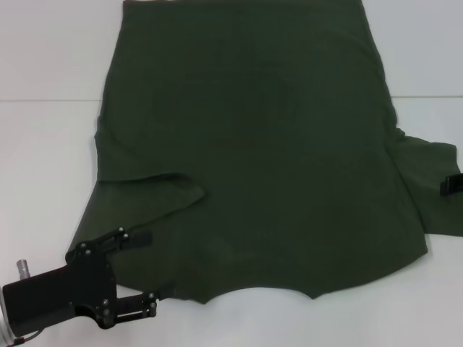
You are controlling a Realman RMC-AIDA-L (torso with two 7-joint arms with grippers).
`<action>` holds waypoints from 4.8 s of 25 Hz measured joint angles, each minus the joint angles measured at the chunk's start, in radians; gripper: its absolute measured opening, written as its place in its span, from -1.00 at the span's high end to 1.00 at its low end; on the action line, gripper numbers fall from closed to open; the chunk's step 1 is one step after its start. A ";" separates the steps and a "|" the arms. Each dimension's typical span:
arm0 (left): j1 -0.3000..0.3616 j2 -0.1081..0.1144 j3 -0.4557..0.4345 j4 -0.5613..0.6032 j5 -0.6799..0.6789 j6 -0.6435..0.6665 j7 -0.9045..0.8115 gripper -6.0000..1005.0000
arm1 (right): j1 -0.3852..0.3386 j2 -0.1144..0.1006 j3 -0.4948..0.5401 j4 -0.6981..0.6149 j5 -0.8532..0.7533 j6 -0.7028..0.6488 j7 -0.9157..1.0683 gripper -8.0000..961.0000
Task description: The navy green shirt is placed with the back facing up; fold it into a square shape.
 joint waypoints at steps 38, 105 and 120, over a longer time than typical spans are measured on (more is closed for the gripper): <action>-0.004 0.000 0.000 0.004 -0.005 -0.005 0.000 -0.74 | 0.020 -0.005 -0.053 0.037 0.035 0.001 0.003 0.55; 0.018 0.001 -0.042 0.021 0.001 0.040 -0.035 -0.74 | 0.201 0.110 -0.277 -0.108 0.116 0.012 0.004 0.55; -0.003 0.019 -0.111 0.033 -0.015 0.043 -0.440 -0.74 | -0.085 0.086 -0.144 -0.058 0.720 -0.205 -0.642 -0.23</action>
